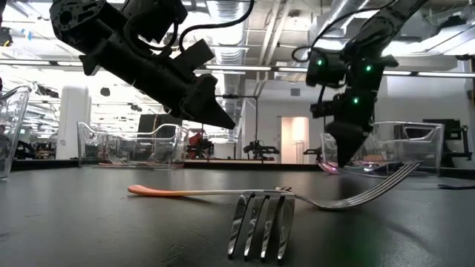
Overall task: Sort silverware by color (type)
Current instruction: Put the violet spoon into the top right transparent bin
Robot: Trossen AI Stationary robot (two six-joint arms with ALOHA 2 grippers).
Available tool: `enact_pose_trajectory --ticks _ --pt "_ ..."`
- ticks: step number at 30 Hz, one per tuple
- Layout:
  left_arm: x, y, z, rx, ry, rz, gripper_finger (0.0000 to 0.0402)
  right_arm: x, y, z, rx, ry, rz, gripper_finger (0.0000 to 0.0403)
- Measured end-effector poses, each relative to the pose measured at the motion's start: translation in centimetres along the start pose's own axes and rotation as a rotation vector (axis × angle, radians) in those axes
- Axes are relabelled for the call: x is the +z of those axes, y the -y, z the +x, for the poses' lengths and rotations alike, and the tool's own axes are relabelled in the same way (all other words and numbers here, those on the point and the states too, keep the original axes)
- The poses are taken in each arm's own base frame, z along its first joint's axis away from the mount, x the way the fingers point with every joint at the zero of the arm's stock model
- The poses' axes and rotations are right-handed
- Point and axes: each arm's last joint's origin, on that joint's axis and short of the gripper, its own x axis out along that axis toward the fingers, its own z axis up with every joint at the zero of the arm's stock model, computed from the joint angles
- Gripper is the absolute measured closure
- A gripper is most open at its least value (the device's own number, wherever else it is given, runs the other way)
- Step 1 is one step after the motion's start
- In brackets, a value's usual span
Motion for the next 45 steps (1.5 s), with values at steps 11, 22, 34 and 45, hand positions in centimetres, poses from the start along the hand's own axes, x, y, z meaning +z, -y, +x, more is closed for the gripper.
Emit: enact_pose_trajectory --ticks 11,22,34,45 --pt "-0.1 0.0 0.0 0.003 -0.008 0.004 0.0246 0.1 0.6 2.6 0.030 -0.113 0.065 0.0282" --pt "-0.1 0.0 0.0 0.003 -0.011 -0.005 0.0246 0.4 0.4 0.1 0.115 -0.043 0.006 0.0390" --pt "-0.1 0.0 0.0 0.002 -0.013 -0.019 0.0246 1.0 4.3 -8.3 0.083 0.336 0.160 0.0397" --pt "-0.2 0.0 0.0 0.003 -0.018 -0.015 0.0246 -0.8 9.9 -10.7 -0.229 0.392 0.375 0.0394"
